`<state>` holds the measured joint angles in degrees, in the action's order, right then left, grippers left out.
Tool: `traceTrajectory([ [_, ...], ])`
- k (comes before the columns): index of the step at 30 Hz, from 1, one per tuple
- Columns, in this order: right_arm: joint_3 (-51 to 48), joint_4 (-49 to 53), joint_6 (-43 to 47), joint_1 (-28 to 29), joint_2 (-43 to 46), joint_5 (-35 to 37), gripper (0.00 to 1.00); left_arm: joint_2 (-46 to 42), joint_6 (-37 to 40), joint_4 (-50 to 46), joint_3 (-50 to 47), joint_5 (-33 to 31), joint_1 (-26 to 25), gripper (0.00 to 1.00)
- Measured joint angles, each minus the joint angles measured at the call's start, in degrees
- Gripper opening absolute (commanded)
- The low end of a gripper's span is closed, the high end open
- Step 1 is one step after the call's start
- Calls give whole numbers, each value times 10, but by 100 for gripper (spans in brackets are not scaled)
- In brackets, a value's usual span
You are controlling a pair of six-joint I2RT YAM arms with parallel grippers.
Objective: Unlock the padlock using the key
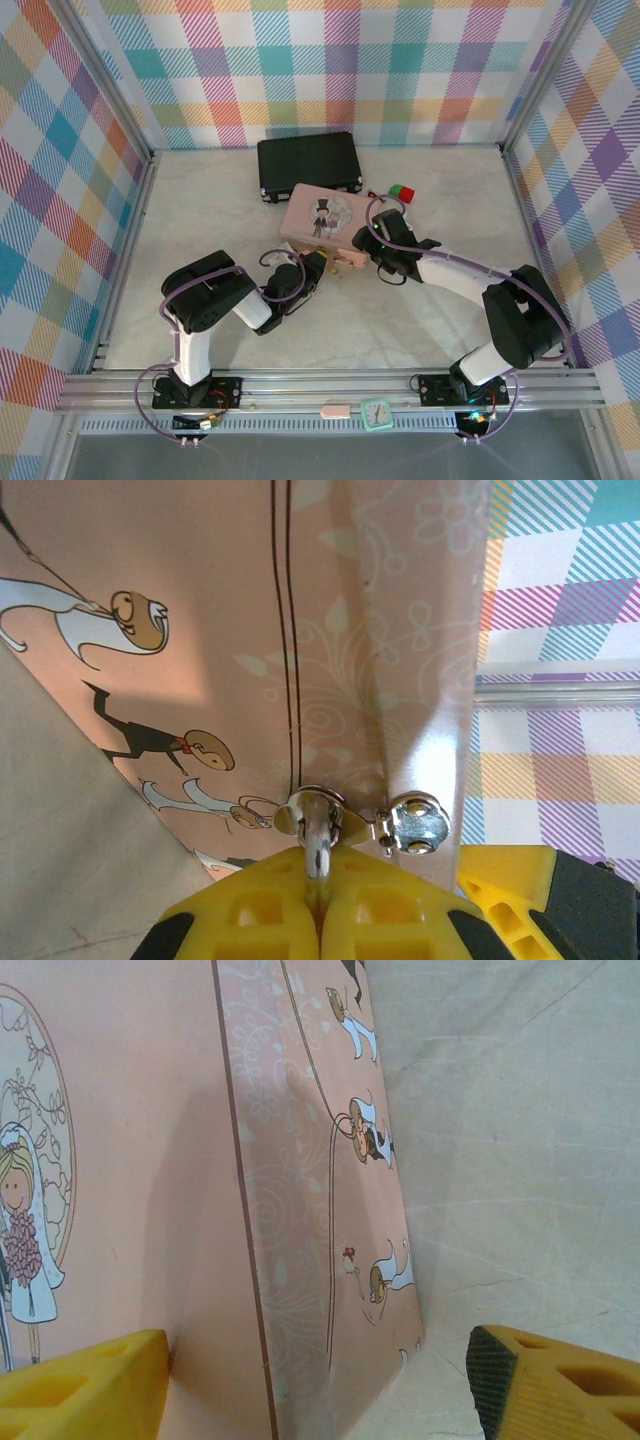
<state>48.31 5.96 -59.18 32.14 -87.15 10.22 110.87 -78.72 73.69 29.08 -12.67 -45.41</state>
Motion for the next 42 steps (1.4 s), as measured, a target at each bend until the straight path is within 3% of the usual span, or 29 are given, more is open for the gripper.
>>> traceTrajectory([
  [4, 0, -1, 0, -1, 0, 0, 76, 1, 0, 1, -1, 1, 0, 1],
  [9, 0, -2, 1, -1, 0, -2, 75, 12, -7, 23, -3, 1, -1, 10],
  [17, 0, -2, 5, -1, 0, -2, 75, 20, -10, 35, -3, 1, -1, 11],
  [23, 0, -3, 12, -1, 0, -2, 75, 26, -14, 34, -3, 0, -1, 21],
  [33, 0, -4, 14, -1, 0, -2, 75, 26, -15, 45, -3, 0, -1, 4],
  [38, 0, -4, 16, -1, 0, -2, 75, 26, -15, 45, -4, 0, -1, 5],
  [42, 0, -4, 16, -1, 0, -3, 75, 25, -15, 49, -8, -1, -1, 14],
])
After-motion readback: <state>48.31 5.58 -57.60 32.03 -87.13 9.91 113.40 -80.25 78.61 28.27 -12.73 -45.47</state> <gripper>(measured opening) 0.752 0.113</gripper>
